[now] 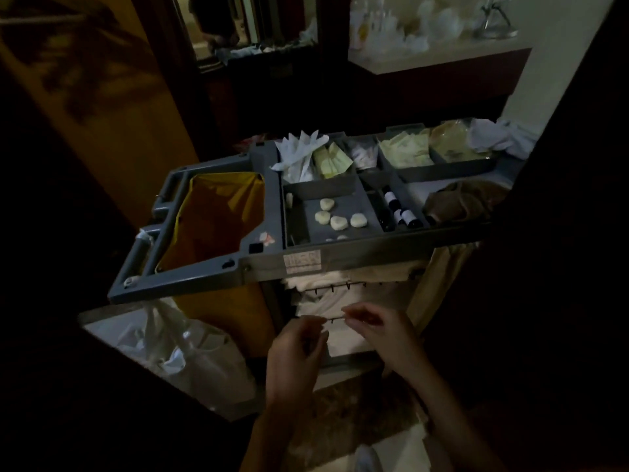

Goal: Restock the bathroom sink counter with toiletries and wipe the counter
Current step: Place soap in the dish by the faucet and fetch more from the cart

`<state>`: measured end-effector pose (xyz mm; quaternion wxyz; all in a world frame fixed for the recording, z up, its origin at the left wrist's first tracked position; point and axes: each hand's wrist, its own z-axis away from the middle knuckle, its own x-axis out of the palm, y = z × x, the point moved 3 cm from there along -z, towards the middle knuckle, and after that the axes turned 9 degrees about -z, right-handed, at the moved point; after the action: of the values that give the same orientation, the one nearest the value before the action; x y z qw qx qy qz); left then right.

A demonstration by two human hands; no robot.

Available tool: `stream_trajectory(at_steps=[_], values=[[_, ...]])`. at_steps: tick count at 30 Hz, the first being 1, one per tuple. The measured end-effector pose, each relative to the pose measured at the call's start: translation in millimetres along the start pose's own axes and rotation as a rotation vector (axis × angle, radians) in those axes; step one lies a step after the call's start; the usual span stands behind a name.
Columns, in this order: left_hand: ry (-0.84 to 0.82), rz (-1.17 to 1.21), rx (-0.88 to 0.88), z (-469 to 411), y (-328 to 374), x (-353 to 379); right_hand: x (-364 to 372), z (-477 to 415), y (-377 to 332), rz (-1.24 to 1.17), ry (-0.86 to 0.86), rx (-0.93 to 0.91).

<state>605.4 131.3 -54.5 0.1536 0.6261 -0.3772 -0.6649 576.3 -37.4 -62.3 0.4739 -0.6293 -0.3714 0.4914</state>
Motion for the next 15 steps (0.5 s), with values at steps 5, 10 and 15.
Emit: stream_trajectory(at_steps=[5,10,15], values=[[0.006,-0.019,0.015,-64,25,17,-40,-73,11,-0.031,0.038,0.001],[0.017,-0.06,-0.038,-104,20,21,-46,-116,19,-0.012,0.011,0.003],[0.081,-0.084,-0.029,-154,15,14,-47,-163,16,-0.047,0.009,-0.002]])
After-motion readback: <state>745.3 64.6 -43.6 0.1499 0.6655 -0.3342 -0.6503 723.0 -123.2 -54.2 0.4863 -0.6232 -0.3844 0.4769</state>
